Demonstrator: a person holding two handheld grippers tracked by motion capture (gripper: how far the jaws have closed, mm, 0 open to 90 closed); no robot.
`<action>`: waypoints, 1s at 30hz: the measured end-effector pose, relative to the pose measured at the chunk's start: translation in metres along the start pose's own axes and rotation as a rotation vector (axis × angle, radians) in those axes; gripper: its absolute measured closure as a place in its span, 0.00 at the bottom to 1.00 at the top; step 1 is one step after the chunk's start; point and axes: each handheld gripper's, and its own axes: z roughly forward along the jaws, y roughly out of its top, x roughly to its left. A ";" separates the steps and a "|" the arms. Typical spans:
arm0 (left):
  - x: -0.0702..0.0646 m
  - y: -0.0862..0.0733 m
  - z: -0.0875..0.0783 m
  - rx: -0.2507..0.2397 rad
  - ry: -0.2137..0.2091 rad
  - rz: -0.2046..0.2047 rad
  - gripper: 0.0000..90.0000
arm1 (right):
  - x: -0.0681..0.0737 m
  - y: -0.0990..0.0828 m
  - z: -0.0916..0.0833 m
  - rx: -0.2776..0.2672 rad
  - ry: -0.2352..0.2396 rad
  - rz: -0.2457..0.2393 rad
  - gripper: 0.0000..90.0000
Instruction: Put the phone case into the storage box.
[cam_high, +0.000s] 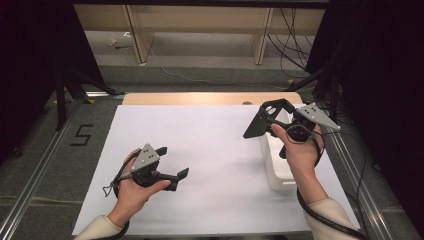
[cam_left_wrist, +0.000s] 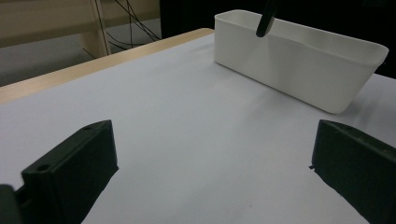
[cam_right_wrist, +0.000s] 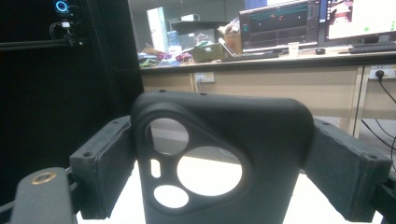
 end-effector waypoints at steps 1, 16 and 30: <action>0.000 0.000 0.000 0.000 0.000 0.000 0.00 | 0.000 0.000 0.000 0.000 0.000 0.001 0.17; 0.000 0.000 0.000 0.000 0.000 -0.001 0.00 | -0.004 0.002 -0.001 -0.009 -0.014 -0.001 0.17; 0.000 0.000 0.000 0.000 0.000 -0.001 0.00 | -0.008 0.004 -0.003 -0.016 -0.029 0.003 0.17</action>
